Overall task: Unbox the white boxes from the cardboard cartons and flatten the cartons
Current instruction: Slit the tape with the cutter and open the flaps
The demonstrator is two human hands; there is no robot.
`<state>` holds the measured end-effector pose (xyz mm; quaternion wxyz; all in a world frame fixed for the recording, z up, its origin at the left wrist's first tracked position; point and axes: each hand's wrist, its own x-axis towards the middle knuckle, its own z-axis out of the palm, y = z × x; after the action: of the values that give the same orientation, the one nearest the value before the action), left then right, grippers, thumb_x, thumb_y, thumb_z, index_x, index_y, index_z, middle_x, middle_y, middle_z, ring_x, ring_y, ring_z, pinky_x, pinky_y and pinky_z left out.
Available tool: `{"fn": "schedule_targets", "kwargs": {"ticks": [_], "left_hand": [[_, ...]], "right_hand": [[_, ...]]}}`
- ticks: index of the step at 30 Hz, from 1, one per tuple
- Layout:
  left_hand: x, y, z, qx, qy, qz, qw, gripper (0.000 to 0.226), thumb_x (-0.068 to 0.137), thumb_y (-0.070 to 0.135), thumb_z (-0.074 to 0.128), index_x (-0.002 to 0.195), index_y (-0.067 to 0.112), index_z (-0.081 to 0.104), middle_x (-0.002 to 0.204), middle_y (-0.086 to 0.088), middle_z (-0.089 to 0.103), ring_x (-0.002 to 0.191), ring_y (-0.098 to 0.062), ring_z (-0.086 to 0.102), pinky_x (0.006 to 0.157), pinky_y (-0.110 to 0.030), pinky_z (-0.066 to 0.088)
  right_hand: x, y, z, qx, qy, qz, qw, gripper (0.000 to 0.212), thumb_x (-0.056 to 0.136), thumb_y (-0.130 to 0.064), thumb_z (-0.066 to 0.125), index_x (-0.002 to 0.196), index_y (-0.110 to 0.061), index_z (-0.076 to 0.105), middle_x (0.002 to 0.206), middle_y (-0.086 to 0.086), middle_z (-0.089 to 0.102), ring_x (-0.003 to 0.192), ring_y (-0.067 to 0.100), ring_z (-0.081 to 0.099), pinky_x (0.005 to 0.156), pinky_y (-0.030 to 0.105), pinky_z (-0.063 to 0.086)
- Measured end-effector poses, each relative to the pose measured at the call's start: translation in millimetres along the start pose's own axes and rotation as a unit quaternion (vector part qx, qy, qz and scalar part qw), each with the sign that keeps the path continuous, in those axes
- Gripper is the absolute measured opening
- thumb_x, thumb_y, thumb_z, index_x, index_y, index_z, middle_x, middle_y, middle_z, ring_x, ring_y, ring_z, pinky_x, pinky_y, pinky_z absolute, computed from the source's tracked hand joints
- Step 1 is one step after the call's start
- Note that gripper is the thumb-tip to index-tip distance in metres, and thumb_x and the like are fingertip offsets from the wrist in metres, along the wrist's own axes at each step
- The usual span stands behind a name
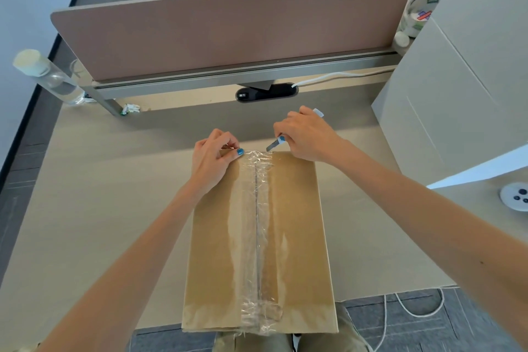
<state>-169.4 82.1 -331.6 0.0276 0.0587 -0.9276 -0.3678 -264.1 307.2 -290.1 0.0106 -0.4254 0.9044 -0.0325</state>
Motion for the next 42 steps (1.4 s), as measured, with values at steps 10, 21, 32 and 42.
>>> {"fn": "schedule_targets", "kwargs": {"ticks": [10, 21, 32, 42], "left_hand": [[22.4, -0.7, 0.9, -0.004, 0.030, 0.003, 1.000, 0.011, 0.091, 0.011, 0.066, 0.086, 0.020, 0.063, 0.100, 0.007, 0.048, 0.089, 0.008, 0.054, 0.082, -0.031, 0.038], [74.2, -0.5, -2.7, -0.002, 0.083, -0.024, 0.996, 0.009, 0.090, 0.014, 0.065, 0.085, 0.021, 0.062, 0.100, 0.009, 0.050, 0.084, -0.006, 0.058, 0.084, -0.030, 0.036], [77.4, -11.2, -3.0, -0.003, 0.061, -0.013, 0.998, 0.008, 0.095, 0.021, 0.061, 0.087, 0.024, 0.060, 0.078, 0.017, 0.061, 0.084, -0.013, 0.057, 0.097, -0.046, 0.043], [77.0, -15.1, -1.3, -0.025, 0.074, 0.019, 0.997, 0.017, 0.093, 0.017, 0.062, 0.084, 0.029, 0.053, 0.099, 0.007, 0.052, 0.090, -0.018, 0.056, 0.097, -0.044, 0.041]], "right_hand": [[6.0, -10.9, -1.9, 0.065, 0.035, 0.114, 0.991, 0.023, 0.099, -0.018, 0.039, 0.107, -0.019, 0.060, 0.097, 0.000, 0.068, 0.090, 0.022, 0.060, 0.072, 0.036, 0.049], [41.7, -37.7, -1.1, 0.143, 0.053, 0.206, 0.967, 0.024, 0.096, -0.019, 0.044, 0.094, -0.006, 0.064, 0.094, 0.008, 0.059, 0.088, 0.026, 0.058, 0.077, 0.038, 0.047], [50.5, -60.1, 7.2, 0.185, 0.070, 0.287, 0.937, 0.022, 0.096, -0.018, 0.045, 0.093, -0.004, 0.062, 0.098, 0.010, 0.059, 0.092, 0.026, 0.056, 0.077, 0.033, 0.041], [63.1, -70.9, -0.5, 0.161, 0.023, 0.306, 0.938, 0.014, 0.094, -0.013, 0.046, 0.097, -0.004, 0.057, 0.105, 0.012, 0.057, 0.096, 0.029, 0.057, 0.071, 0.030, 0.036]]}}
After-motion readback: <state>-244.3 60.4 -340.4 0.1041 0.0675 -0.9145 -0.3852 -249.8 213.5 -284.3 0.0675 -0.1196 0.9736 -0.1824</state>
